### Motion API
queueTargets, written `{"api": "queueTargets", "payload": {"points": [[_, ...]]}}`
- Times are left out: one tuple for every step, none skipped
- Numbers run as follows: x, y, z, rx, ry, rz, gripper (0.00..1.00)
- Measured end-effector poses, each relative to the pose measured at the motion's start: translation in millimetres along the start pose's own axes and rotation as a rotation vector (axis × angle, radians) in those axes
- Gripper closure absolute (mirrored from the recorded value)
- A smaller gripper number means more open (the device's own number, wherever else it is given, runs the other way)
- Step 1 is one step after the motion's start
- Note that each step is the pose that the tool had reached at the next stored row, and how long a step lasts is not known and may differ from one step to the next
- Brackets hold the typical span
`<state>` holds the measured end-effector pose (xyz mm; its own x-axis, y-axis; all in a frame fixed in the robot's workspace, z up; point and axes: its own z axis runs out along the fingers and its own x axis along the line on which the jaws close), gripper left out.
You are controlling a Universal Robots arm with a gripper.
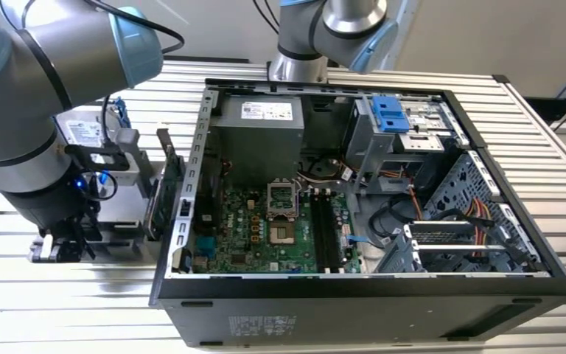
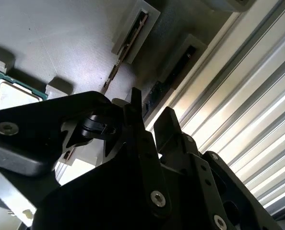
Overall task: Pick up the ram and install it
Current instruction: 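Pick up the ram and move it above insertion slot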
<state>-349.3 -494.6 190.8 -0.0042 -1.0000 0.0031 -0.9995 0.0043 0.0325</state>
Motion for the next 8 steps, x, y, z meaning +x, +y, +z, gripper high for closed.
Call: {"api": "queueTargets", "payload": {"points": [[0.0, 0.0, 0.0, 0.0001, 0.0000, 0.000, 0.00], [0.0, 0.0, 0.0, 0.0000, 0.0001, 0.000, 0.00], [0.0, 0.0, 0.0, 0.0001, 0.0002, 0.000, 0.00], [0.0, 0.0, 0.0, 0.0001, 0.0003, 0.000, 1.00], [0.0, 0.0, 0.0, 0.0001, 0.0004, 0.000, 1.00], [0.0, 0.0, 0.0, 0.0001, 0.0004, 0.000, 1.00], [0.0, 0.0, 0.0, 0.0001, 0.0006, 0.000, 1.00], [0.0, 0.0, 0.0, 0.0001, 0.0006, 0.000, 1.00]]}}
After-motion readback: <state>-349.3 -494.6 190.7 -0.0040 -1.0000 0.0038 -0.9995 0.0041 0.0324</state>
